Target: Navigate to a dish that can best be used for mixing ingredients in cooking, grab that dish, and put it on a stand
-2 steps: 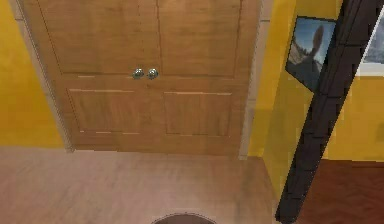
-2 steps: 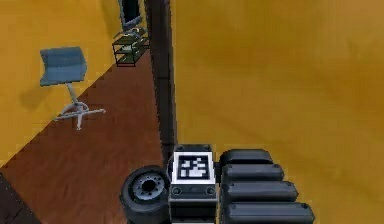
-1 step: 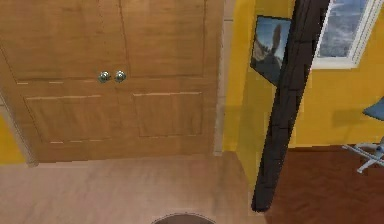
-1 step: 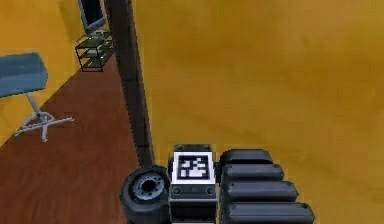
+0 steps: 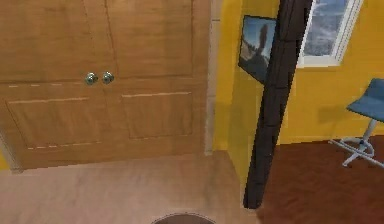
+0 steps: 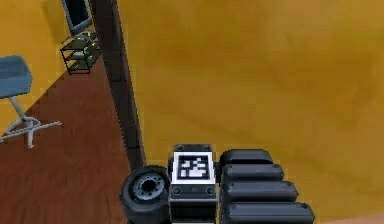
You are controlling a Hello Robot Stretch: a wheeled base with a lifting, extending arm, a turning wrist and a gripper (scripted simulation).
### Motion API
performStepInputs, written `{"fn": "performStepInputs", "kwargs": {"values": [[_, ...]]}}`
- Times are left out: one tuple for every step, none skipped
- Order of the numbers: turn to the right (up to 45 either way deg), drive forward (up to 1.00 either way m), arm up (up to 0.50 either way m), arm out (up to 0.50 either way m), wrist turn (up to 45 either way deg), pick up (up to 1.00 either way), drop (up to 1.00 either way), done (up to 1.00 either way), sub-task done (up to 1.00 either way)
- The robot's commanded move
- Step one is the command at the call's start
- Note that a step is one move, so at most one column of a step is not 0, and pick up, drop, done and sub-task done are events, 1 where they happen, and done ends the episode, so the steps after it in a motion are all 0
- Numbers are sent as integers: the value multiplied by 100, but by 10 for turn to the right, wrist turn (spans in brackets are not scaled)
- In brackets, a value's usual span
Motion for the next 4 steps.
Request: {"fn": "performStepInputs", "kwargs": {"values": [[0,30,0,0,0,0,0,0,0],[450,0,0,0,0,0,0,0,0],[0,20,0,0,0,0,0,0,0],[240,0,0,0,0,0,0,0,0]]}}
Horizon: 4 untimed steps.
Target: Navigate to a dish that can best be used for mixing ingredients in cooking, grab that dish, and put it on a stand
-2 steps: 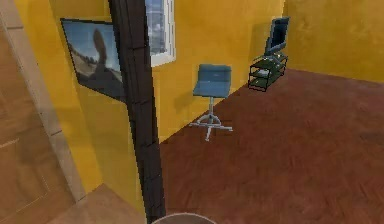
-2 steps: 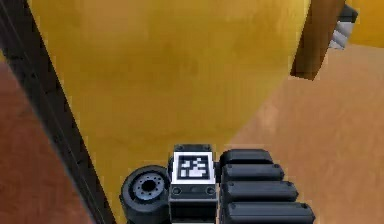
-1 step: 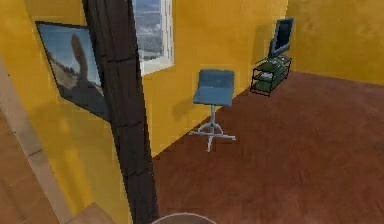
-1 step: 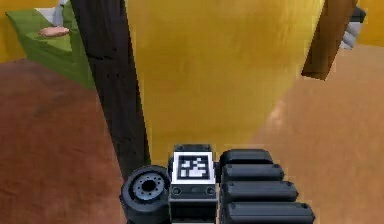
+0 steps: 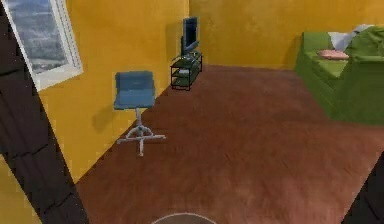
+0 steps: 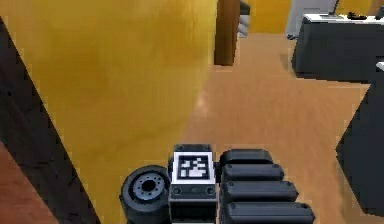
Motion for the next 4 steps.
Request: {"fn": "performStepInputs", "kwargs": {"values": [[0,75,0,0,0,0,0,0,0],[60,0,0,0,0,0,0,0,0],[0,100,0,0,0,0,0,0,0],[0,100,0,0,0,0,0,0,0]]}}
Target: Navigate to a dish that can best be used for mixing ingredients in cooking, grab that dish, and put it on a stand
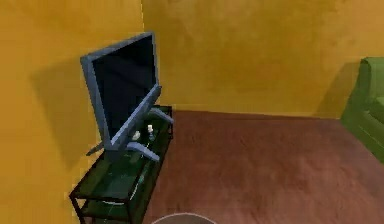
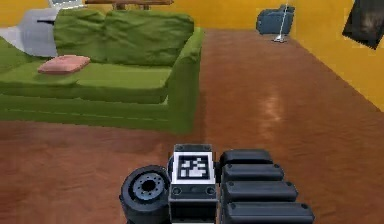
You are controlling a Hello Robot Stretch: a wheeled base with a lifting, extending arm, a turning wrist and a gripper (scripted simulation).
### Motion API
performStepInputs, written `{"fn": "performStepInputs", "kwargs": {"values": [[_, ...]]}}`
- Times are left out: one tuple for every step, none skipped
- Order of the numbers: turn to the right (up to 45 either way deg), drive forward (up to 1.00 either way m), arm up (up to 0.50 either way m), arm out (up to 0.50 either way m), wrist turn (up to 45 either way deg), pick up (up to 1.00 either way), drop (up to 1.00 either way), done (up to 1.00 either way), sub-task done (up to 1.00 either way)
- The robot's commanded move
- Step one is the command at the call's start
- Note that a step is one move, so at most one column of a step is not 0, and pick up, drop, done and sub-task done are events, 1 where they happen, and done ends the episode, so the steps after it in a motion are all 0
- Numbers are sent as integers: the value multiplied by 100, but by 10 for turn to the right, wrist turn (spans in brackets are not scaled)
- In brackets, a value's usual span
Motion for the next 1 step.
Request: {"fn": "performStepInputs", "kwargs": {"values": [[30,0,0,0,0,0,0,0,0]]}}
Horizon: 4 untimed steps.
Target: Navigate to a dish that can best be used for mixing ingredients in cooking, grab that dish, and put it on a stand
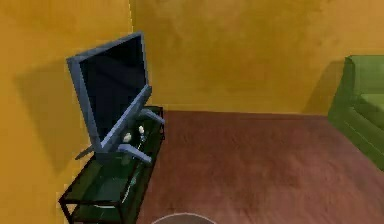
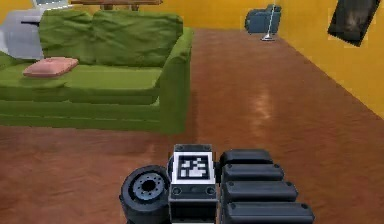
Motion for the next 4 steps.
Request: {"fn": "performStepInputs", "kwargs": {"values": [[300,0,0,0,0,0,0,0,0],[0,30,0,0,0,0,0,0,0],[-210,0,0,0,0,0,0,0,0],[0,90,0,0,0,0,0,0,0]]}}
